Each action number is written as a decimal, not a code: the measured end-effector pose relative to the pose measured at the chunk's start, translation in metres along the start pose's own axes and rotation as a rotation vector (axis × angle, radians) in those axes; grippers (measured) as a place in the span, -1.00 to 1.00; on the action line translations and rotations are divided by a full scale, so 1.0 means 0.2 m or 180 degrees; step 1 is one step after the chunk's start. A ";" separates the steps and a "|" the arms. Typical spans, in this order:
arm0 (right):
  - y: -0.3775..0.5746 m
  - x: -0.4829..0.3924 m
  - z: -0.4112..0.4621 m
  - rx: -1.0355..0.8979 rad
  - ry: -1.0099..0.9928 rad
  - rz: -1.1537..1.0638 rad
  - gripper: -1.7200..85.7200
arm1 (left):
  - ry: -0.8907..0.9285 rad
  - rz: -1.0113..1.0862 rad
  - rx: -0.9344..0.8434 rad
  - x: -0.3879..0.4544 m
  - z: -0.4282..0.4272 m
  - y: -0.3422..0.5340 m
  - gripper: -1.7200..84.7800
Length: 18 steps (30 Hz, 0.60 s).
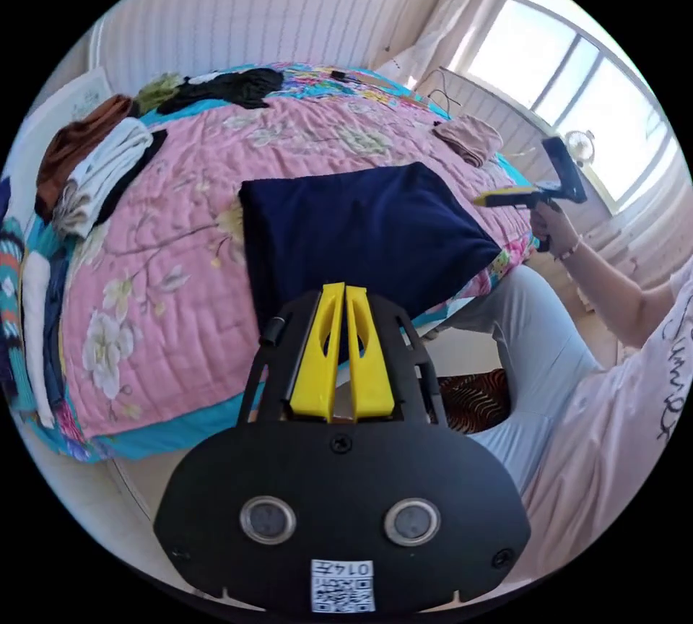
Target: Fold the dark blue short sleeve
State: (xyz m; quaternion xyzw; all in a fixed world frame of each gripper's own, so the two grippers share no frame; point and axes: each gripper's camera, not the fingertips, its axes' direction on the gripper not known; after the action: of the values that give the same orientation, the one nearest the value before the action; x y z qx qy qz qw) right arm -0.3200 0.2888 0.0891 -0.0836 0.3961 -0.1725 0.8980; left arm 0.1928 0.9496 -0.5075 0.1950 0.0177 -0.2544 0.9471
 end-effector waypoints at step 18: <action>-0.78 -0.60 0.60 -0.0779 0.0829 -0.0610 -0.98 | -0.0077 0.0701 -0.0071 0.78 0.55 0.03 -0.98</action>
State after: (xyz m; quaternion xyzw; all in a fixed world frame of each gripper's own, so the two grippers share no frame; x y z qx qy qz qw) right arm -0.3446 0.1916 0.2961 -0.2065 0.5171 -0.2171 0.8018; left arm 0.3249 0.8381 -0.4251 0.1821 -0.0124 -0.1509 0.9716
